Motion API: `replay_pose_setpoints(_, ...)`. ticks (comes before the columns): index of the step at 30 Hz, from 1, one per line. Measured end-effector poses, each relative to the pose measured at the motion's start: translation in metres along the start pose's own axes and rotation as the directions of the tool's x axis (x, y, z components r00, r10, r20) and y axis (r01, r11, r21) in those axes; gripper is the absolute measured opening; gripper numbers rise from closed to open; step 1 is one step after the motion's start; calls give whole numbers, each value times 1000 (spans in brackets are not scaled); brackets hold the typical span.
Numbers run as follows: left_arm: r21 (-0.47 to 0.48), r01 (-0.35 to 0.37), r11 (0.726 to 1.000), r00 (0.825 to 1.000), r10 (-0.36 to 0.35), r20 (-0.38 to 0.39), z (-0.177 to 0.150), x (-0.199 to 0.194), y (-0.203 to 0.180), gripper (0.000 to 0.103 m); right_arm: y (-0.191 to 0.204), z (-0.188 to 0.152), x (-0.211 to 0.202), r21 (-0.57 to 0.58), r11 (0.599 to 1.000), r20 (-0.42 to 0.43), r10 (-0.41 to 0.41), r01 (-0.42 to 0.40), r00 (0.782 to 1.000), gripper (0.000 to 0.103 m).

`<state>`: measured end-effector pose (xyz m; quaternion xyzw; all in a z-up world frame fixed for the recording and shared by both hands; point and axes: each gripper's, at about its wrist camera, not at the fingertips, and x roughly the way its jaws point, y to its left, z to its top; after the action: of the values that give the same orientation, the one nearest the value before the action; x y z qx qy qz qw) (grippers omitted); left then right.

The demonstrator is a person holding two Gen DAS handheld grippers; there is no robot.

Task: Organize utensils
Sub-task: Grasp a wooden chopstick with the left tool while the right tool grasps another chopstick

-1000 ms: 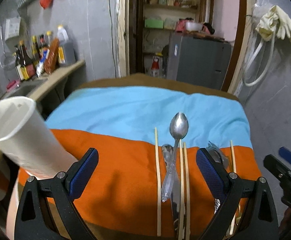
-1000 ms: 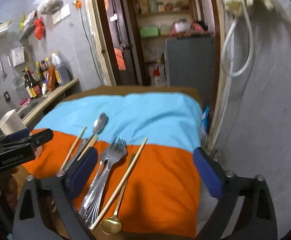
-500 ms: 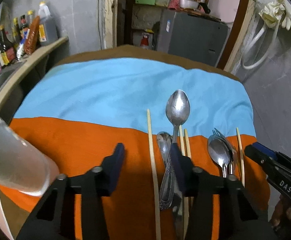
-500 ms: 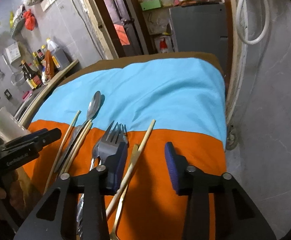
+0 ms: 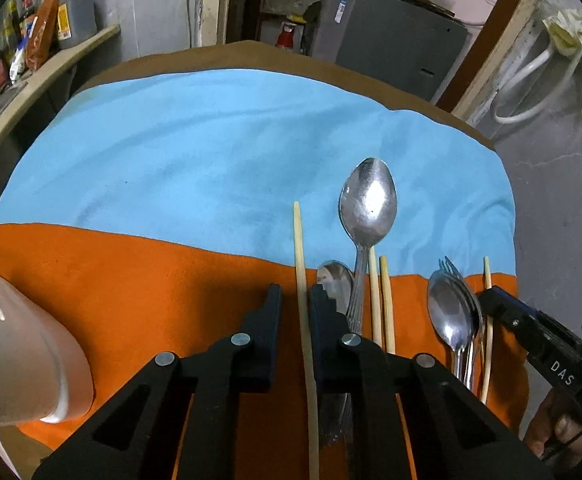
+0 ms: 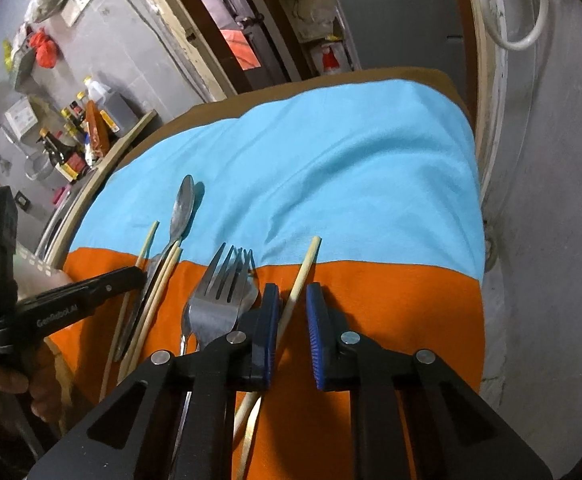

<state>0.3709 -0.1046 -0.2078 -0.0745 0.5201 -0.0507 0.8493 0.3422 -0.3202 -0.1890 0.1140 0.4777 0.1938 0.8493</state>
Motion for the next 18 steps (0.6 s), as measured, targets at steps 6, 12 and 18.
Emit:
replay_pose_setpoints(6, 20, -18, 1000, 999, 19, -36, 7, 4, -2, 11, -4, 10, 6, 103, 995, -45, 18, -14, 999, 10)
replay_pose_setpoints(12, 5, -24, 1000, 999, 24, -37, 10, -1, -6, 2, -9, 16, 9, 209, 978, -69, 22, -8, 997, 4)
replay_pose_setpoints(18, 6, 52, 999, 991, -53, 124, -12, -38, -7, 2, -10, 6, -7, 238, 970, -5, 45, -42, 999, 4)
